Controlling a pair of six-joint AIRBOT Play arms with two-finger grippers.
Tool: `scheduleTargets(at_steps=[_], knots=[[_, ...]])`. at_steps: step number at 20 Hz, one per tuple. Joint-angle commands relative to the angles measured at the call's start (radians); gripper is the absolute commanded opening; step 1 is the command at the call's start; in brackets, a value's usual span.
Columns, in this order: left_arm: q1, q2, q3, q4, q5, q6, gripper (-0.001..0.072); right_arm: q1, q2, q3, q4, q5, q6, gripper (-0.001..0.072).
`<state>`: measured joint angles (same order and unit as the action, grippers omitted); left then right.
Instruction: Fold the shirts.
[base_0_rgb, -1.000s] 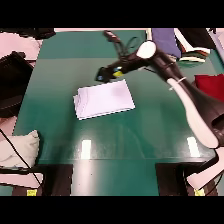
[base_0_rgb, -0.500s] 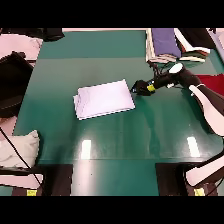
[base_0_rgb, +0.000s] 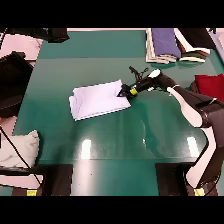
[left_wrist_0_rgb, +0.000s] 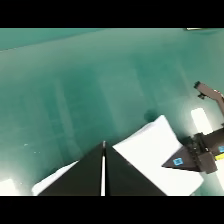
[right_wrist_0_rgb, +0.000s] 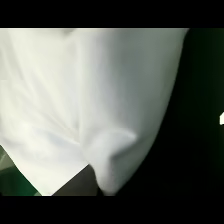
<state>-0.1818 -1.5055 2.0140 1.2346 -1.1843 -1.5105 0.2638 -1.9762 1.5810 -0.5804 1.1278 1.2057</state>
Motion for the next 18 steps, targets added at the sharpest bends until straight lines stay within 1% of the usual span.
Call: scheduleTargets(at_steps=[1, 3, 7, 10, 14, 18], knots=[[-0.023, -0.001, 0.0, -0.015, -0.013, 0.0, 0.0021, 0.014, -0.023, 0.095, 0.008, 0.008, -0.002, 0.0016], [-0.076, -0.001, 0.0, -0.005, -0.013, 0.003, 0.0022, -0.04, 0.018, 0.127, -0.013, 0.024, -0.002, 0.0016], [-0.186, -0.001, 0.0, -0.003, -0.01, 0.052, 0.0022, -0.236, 0.184, 0.129, -0.201, 0.061, 0.059, 0.0016], [-0.237, -0.001, 0.0, -0.003, 0.002, 0.053, 0.0023, -0.433, 0.309, 0.129, -0.314, 0.094, 0.105, 0.0016], [-0.255, -0.001, 0.0, -0.016, 0.024, 0.051, 0.0022, -0.708, 0.402, 0.129, -0.336, 0.117, 0.105, 0.0016], [-0.255, -0.001, 0.0, -0.021, 0.024, 0.041, 0.0023, -0.908, 0.412, 0.13, -0.329, 0.096, 0.105, 0.0016]])
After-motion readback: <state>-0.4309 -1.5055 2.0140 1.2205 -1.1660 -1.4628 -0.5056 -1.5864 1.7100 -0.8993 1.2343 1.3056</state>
